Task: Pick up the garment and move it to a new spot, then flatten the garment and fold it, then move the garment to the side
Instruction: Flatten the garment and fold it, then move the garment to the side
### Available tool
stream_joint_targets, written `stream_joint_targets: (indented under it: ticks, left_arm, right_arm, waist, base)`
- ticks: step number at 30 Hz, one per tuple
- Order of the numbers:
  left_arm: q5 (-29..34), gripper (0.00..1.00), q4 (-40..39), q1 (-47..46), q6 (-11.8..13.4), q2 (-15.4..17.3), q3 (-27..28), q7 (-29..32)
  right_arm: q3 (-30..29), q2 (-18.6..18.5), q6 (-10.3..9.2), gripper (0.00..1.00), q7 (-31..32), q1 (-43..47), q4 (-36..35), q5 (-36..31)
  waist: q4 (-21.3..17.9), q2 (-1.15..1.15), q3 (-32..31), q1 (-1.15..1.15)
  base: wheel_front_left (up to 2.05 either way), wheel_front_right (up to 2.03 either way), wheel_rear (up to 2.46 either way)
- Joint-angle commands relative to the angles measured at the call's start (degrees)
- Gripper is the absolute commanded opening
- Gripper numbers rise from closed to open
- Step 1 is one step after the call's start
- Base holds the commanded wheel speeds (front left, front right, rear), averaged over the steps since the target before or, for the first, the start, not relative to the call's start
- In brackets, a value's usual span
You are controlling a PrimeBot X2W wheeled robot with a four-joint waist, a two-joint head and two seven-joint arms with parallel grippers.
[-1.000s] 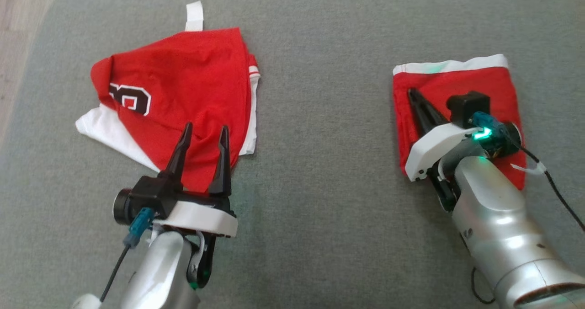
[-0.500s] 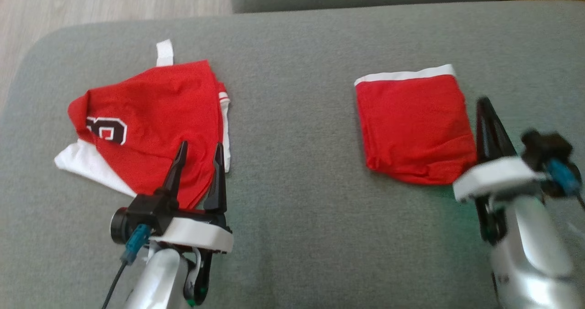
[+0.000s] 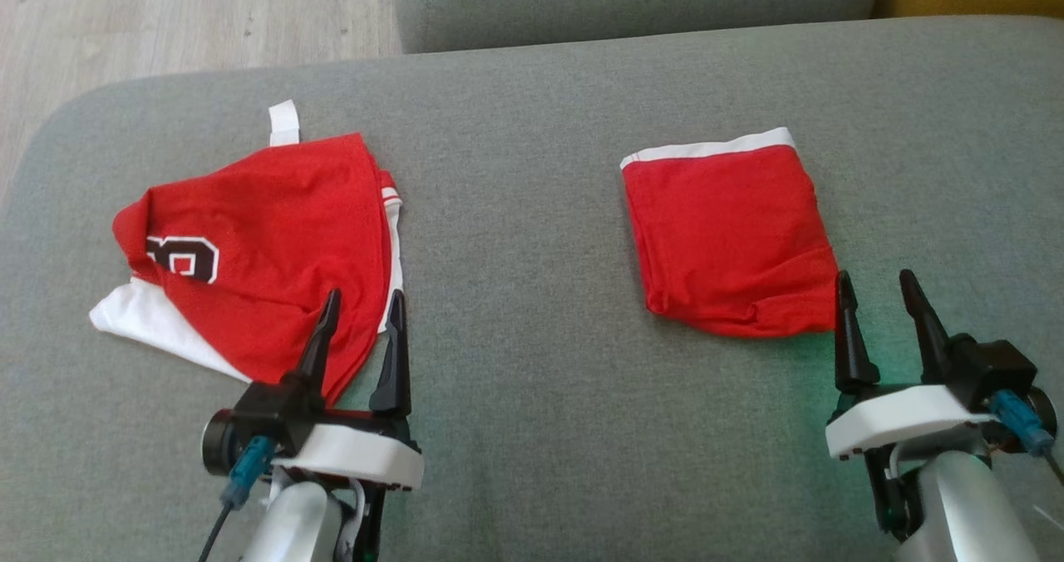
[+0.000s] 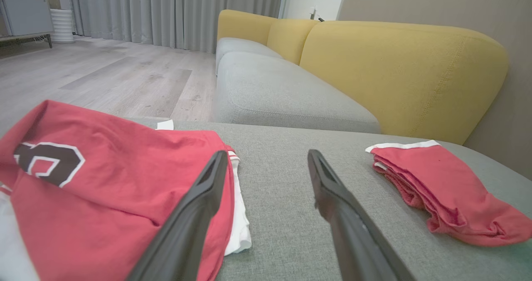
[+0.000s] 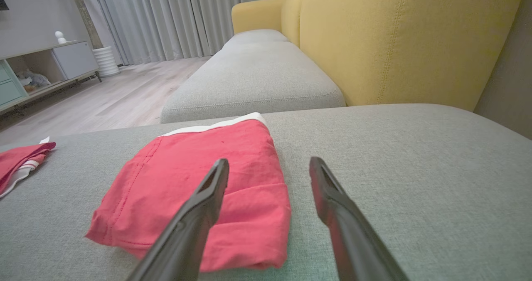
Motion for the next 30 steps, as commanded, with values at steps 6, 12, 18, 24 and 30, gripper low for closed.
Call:
stream_joint_targets:
  ticks: [6,12,18,24,30]
  left_arm:
    - [0.2,1.00,-1.8,-2.5,0.0,0.3,1.3,-0.5]
    - [0.5,1.00,-1.7,-4.2,-0.3,0.3,0.9,-0.5]
    - [0.5,1.00,-1.2,-5.5,-0.6,0.3,0.5,-0.5]
    - [0.4,1.00,-1.1,-6.0,-0.7,0.3,0.5,-0.5]
    - [0.9,1.00,-1.3,-6.2,-0.7,0.3,1.3,-0.5]
  right_arm:
    - [0.8,-0.1,-0.05,1.00,0.0,-5.1,-0.7,-1.2]
    - [-2.8,-0.1,-0.05,1.00,4.9,-12.3,5.2,-2.0]
    - [-6.3,-0.1,-0.05,1.00,9.2,-19.5,14.6,-2.1]
    - [-6.8,-0.1,-0.05,1.00,11.8,-23.1,22.9,-4.5]
    - [-2.8,-0.1,-0.05,0.85,12.7,-26.3,31.2,-2.9]
  waist:
    - [1.0,0.00,2.1,0.01]
    - [2.7,0.00,5.5,0.01]
    - [4.5,0.00,8.1,0.01]
    - [5.4,0.00,9.1,0.01]
    - [4.9,0.00,9.6,0.01]
  base:
    - [0.00,0.00,0.00]
    - [0.00,0.00,0.00]
    - [0.00,0.00,0.00]
    - [0.00,0.00,0.00]
    - [0.00,0.00,0.00]
